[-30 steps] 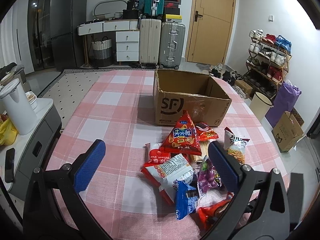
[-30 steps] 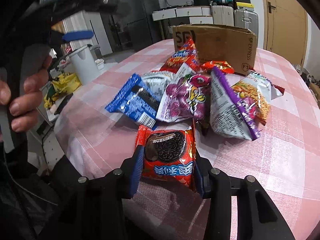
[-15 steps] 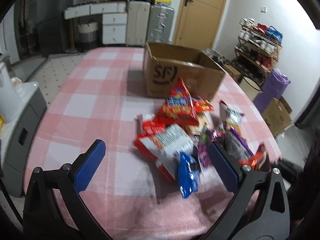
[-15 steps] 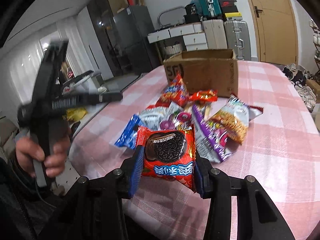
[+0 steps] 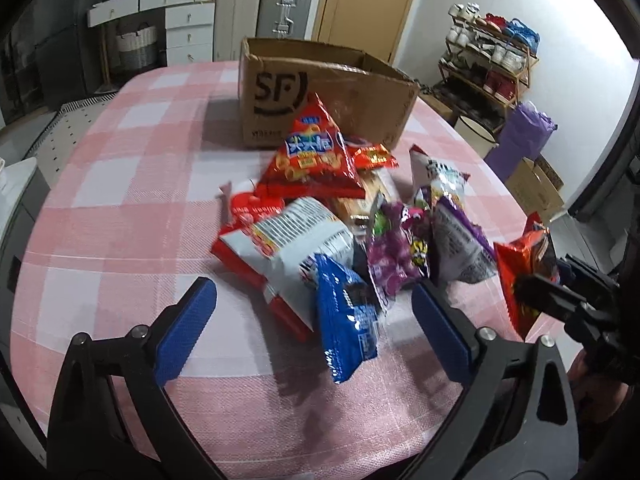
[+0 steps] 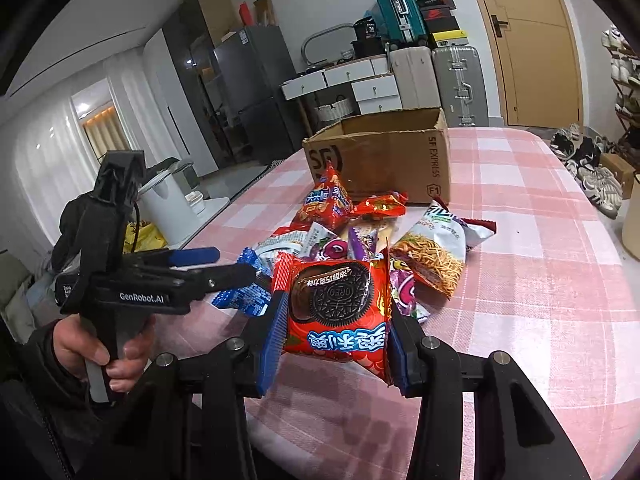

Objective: Organize snacks
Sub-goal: 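Lift the red Oreo pack with the right gripper while the left gripper approaches the blue Oreo pack, then close the left gripper on the blue Oreo pack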

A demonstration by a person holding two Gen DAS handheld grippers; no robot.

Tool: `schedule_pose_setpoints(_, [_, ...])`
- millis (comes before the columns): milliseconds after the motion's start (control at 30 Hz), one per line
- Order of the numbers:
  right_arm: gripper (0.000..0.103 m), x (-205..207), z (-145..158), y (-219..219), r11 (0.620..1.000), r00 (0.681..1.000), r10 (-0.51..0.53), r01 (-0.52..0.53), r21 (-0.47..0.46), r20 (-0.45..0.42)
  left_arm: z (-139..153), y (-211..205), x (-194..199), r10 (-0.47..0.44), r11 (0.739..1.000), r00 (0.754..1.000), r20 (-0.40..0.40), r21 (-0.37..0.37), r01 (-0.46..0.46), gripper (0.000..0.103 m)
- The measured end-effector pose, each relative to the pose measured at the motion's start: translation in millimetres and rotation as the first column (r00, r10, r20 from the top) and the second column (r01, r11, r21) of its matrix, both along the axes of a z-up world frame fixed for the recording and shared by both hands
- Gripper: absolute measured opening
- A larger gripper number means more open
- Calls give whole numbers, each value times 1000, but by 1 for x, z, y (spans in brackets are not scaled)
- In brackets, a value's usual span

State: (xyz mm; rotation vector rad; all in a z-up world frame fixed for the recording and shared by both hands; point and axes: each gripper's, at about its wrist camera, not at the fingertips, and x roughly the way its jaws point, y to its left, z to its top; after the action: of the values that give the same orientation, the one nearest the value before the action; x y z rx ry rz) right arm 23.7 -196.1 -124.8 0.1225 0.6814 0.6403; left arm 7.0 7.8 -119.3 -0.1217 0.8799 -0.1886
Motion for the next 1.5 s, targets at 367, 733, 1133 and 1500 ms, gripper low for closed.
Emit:
schedule_pose_setpoints(367, [44,-1,-4,-6,1000,1000,-18,18,11,-16,-14,-10,6,-37,999,998,-48,-10,37,59])
schedule_pose_setpoints(733, [44,2,-7,-7,1000,999,-27,27,10,-23,-22,-7,5,-77,994,994,-72,-83,71,28])
schedule_pose_setpoints(1133, [44,4,-5,-6,1000,999,-30,30,5,-17,-15,4,-14,-89,991,993,-81,-107,80,23])
schedule_pose_setpoints(1500, [44,5,-3,-5,1000,999,-29,29,4,-20,-15,9,-24,-72,996,994,-78,-52,68,24])
